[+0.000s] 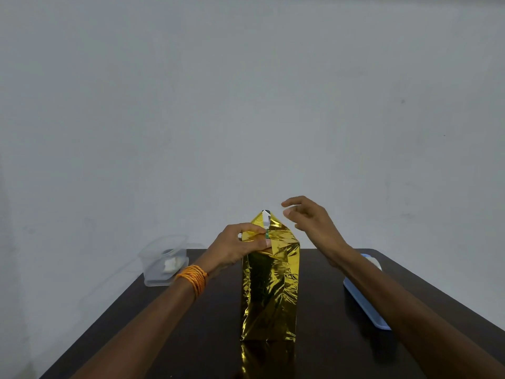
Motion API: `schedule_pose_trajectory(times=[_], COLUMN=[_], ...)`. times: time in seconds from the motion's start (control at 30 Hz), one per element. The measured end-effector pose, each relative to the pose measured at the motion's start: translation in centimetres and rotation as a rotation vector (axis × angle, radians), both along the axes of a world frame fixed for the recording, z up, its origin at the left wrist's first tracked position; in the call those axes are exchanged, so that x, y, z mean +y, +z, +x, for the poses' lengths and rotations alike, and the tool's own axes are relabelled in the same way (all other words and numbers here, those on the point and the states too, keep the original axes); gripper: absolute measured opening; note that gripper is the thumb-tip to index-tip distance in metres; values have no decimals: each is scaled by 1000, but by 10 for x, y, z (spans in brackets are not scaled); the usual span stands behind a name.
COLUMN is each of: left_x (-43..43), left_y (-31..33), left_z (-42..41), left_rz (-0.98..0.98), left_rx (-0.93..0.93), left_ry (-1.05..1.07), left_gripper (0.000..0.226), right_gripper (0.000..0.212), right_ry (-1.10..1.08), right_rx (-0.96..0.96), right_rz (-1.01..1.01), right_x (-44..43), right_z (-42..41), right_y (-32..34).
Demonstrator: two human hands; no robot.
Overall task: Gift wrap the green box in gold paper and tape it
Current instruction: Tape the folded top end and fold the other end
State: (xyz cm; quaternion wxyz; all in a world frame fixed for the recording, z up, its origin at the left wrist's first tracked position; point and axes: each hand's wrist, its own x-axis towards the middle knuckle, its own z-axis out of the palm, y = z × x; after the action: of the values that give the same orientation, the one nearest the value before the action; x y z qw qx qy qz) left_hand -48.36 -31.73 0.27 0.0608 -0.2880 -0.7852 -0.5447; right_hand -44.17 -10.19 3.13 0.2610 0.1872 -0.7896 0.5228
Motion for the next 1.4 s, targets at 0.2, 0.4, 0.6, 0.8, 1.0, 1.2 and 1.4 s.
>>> schedule_pose_trajectory(times=[0.2, 0.4, 0.6, 0.8, 1.0, 1.2, 1.4], left_x=[1, 0, 2, 2, 3, 2, 1], left_y=[1, 2, 6, 9, 11, 9, 11], left_z=[1, 1, 2, 1, 2, 0, 1], left_rz=[-29, -28, -52, -68, -71, -79, -75], left_rx=[16, 3, 3, -5, -9, -1, -14], left_ry=[11, 18, 26, 30, 11, 22, 36], left_gripper=[55, 42, 36, 27, 21, 20, 28], right_gripper=[7, 31, 64, 69, 70, 75, 83], right_ry=[35, 170, 192, 172, 165, 98, -111], right_rx=[-77, -220, -292, -375, -404, -364, -257], right_rz=[84, 314, 425, 504, 566, 671, 926], right_x=[-3, -8, -13, -20, -23, -31, -25], right_z=[3, -5, -21, -35, -41, -41, -48], right_y=[22, 43, 50, 48, 45, 47, 47])
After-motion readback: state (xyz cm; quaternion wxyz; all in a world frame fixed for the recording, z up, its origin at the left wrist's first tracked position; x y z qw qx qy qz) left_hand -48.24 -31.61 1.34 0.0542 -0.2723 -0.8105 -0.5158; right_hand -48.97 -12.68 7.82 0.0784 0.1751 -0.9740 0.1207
